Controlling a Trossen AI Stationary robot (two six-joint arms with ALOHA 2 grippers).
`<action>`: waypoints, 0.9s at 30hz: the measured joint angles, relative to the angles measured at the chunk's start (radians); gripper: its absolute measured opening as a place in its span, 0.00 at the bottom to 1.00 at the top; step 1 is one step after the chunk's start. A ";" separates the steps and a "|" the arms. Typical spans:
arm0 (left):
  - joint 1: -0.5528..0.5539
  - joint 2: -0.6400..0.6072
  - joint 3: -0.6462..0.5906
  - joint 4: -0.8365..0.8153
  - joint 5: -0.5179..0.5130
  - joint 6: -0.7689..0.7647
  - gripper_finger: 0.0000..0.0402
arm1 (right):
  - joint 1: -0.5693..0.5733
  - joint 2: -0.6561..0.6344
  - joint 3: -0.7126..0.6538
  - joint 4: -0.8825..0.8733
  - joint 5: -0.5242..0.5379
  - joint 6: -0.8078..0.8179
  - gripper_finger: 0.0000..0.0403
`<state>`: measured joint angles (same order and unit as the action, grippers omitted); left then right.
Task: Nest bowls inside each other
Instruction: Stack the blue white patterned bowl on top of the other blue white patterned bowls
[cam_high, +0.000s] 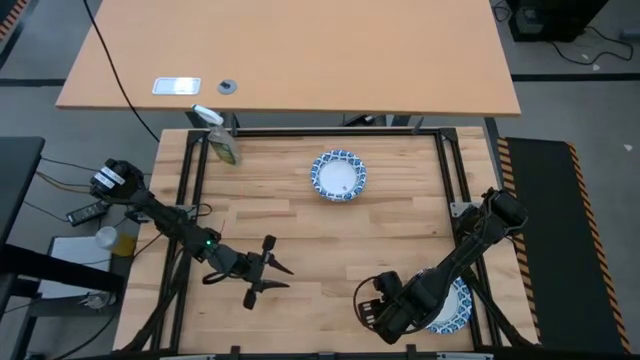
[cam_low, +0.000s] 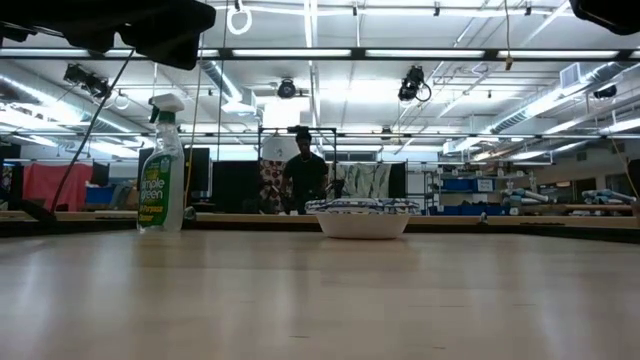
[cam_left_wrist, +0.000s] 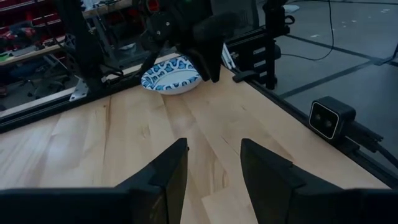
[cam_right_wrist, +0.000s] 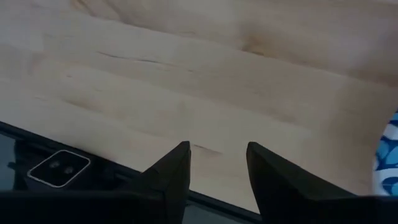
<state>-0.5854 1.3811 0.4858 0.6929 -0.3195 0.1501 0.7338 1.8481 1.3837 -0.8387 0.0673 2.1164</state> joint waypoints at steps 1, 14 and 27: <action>0.000 0.000 0.000 0.000 0.000 0.000 0.37 | 0.000 0.000 0.000 0.007 0.002 0.007 0.41; 0.000 0.000 0.000 0.015 0.000 0.000 0.37 | -0.002 0.081 0.004 0.262 -0.030 0.108 0.41; 0.041 0.000 0.000 0.019 0.000 -0.024 0.37 | -0.001 0.163 0.004 0.413 -0.092 0.063 0.41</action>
<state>-0.5447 1.3811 0.4858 0.7120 -0.3195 0.1264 0.7326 2.0106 1.3872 -0.4252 -0.0242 2.1789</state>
